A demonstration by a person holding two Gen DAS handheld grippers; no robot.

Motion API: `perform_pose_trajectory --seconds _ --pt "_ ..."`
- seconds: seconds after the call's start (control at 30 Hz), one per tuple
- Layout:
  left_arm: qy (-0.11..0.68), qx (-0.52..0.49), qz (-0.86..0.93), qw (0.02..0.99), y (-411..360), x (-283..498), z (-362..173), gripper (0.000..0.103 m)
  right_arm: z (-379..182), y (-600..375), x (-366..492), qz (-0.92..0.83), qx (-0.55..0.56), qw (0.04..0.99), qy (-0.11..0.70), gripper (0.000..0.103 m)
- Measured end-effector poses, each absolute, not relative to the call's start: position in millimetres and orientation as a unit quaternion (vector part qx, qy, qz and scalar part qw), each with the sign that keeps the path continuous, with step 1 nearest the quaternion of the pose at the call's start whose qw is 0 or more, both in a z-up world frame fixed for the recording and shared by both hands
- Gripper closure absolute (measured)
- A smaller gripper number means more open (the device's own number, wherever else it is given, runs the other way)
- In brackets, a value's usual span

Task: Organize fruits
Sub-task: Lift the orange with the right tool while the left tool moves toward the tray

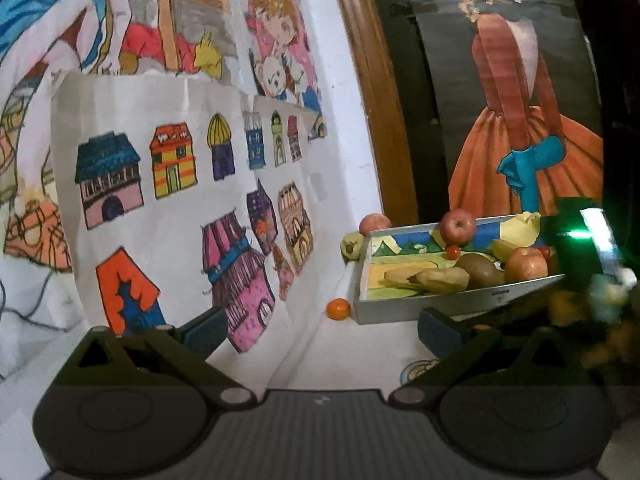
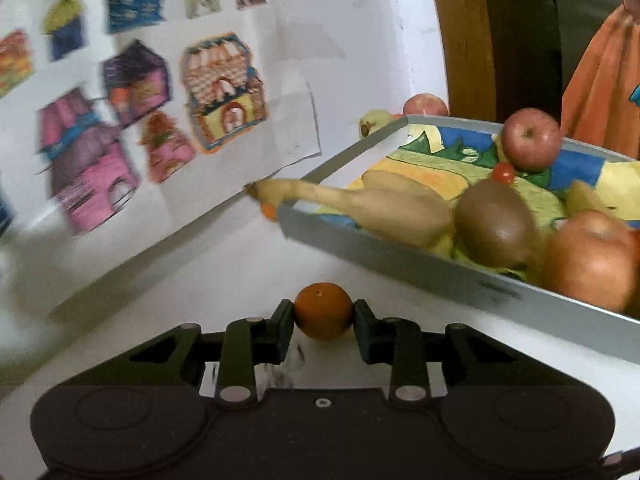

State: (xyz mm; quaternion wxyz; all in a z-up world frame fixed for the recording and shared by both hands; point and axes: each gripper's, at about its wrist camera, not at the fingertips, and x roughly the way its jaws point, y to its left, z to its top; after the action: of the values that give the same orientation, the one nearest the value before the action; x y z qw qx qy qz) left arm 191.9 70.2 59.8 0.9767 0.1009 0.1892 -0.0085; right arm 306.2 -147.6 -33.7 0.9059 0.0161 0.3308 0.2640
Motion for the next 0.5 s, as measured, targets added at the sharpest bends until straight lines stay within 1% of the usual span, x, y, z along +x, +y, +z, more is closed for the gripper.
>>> perform_pose_trajectory --seconds 0.07,0.17,0.4,0.5 --pt "0.194 0.092 -0.005 0.977 68 193 60 0.000 -26 -164 290 0.280 0.016 0.904 0.323 0.069" --pt "0.202 0.108 -0.004 0.973 62 200 57 0.000 -19 -181 272 0.303 0.013 0.901 0.311 0.069" --pt "0.240 0.222 -0.038 0.944 51 239 37 0.000 -17 -200 278 0.362 0.026 0.886 0.288 0.069" --pt "0.276 0.267 -0.042 0.922 44 259 30 0.000 -12 -207 288 0.393 0.034 0.874 0.285 0.069"
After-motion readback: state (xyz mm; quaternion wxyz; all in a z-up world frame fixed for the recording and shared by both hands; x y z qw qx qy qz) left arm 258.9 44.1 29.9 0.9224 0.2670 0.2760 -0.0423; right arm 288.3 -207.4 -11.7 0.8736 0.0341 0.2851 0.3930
